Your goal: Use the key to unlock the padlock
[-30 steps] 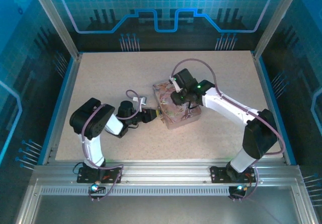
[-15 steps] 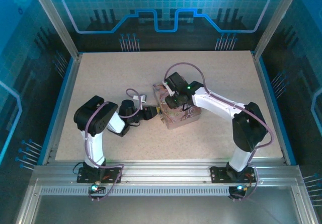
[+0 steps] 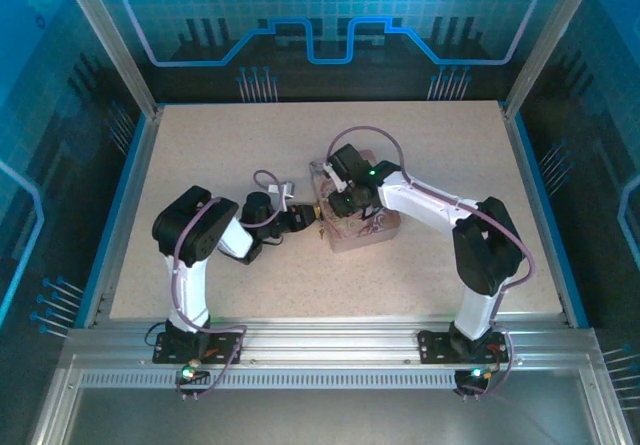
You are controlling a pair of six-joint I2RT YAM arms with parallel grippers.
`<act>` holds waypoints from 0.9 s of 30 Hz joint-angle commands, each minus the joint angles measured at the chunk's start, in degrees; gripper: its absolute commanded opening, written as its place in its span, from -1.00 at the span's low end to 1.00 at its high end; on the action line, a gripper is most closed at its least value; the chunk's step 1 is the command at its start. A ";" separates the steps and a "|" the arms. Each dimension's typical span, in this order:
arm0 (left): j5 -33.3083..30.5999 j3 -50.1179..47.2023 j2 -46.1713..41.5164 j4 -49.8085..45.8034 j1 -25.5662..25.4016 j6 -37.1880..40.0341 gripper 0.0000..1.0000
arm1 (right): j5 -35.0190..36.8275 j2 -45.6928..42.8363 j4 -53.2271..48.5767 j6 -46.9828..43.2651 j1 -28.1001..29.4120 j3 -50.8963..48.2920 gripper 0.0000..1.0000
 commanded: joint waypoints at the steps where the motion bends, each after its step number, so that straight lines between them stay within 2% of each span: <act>1: 1.22 0.67 2.50 2.84 -0.69 -2.78 -0.55 | -2.28 0.56 0.45 1.33 -0.92 -1.43 -0.30; 10: -3.13 -0.69 -0.89 -2.33 -0.77 -0.25 -0.99 | -3.79 0.22 1.50 2.06 -2.14 -3.20 -0.30; 18: -6.22 -0.24 -10.11 -16.31 -0.86 6.05 -1.00 | -5.37 -1.18 2.57 3.27 -3.14 -4.60 -0.30; 19: -6.41 0.08 -10.90 -17.92 -1.08 6.78 -0.98 | -5.47 -1.52 2.72 3.30 -3.11 -4.67 -0.30; 20: -6.69 0.22 -11.47 -19.24 -1.38 7.52 -0.79 | -5.56 -1.93 2.78 3.30 -3.13 -4.69 -0.30; 21: -6.78 0.40 -11.79 -20.35 -1.93 8.19 -0.44 | -5.56 -2.42 2.92 3.30 -3.20 -4.70 -0.30; 22: -6.74 0.49 -11.63 -20.65 -2.22 8.29 -0.28 | -5.63 -2.75 3.06 3.22 -3.21 -4.70 -0.30; 27: -5.45 0.25 -7.98 -15.60 -2.95 8.80 -0.13 | -6.08 -3.45 3.23 2.86 -3.94 -4.94 -0.30</act>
